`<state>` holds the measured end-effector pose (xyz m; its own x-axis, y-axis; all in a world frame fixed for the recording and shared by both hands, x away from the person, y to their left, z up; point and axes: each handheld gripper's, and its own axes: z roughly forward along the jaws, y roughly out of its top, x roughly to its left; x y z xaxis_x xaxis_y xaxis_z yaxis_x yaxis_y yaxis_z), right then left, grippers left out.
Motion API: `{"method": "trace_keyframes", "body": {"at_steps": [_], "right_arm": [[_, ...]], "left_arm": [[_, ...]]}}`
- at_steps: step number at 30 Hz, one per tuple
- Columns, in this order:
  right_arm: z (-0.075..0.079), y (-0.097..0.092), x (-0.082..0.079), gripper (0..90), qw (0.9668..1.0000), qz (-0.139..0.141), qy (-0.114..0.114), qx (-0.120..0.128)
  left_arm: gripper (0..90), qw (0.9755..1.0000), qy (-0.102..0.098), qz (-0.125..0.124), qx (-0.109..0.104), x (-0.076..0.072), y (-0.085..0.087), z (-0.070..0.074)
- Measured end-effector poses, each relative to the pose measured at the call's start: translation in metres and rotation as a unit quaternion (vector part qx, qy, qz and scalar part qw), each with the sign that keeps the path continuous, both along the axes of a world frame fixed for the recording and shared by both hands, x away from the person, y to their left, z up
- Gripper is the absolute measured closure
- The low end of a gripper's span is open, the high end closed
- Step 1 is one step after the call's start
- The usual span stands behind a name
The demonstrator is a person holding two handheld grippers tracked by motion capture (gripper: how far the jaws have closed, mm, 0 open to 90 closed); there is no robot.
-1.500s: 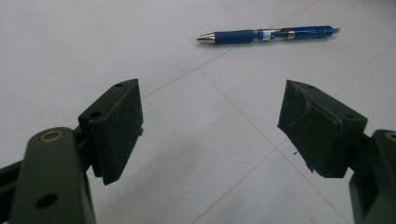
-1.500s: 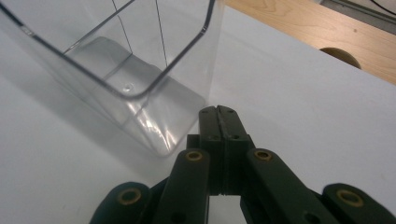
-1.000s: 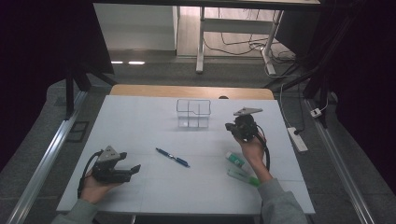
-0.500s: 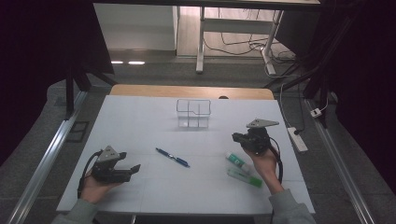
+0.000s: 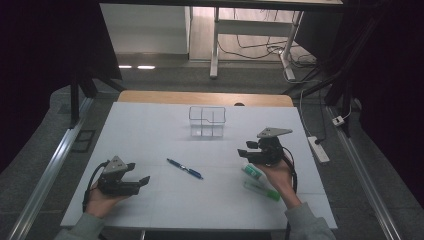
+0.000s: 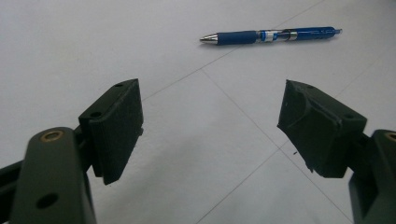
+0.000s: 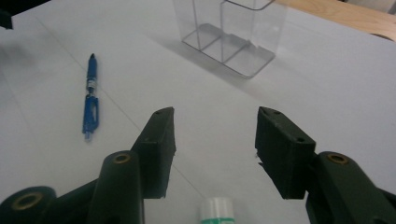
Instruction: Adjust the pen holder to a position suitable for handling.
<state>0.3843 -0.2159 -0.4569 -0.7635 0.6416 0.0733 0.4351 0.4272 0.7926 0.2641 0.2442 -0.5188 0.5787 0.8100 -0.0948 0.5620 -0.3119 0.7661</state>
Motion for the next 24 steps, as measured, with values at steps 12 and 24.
{"method": "trace_keyframes", "body": {"at_steps": [12, 24], "right_arm": [[-0.003, 0.024, -0.004, 42.1, 0.9989, 0.041, 0.019, -0.006], [-0.005, 0.037, -0.005, 41.1, 0.9973, 0.068, 0.030, -0.006]], "left_arm": [[21.6, 1.0000, -0.004, 0.000, -0.002, -0.003, 0.002, 0.001], [21.6, 1.0000, -0.004, 0.002, -0.002, -0.002, 0.003, 0.001]]}}
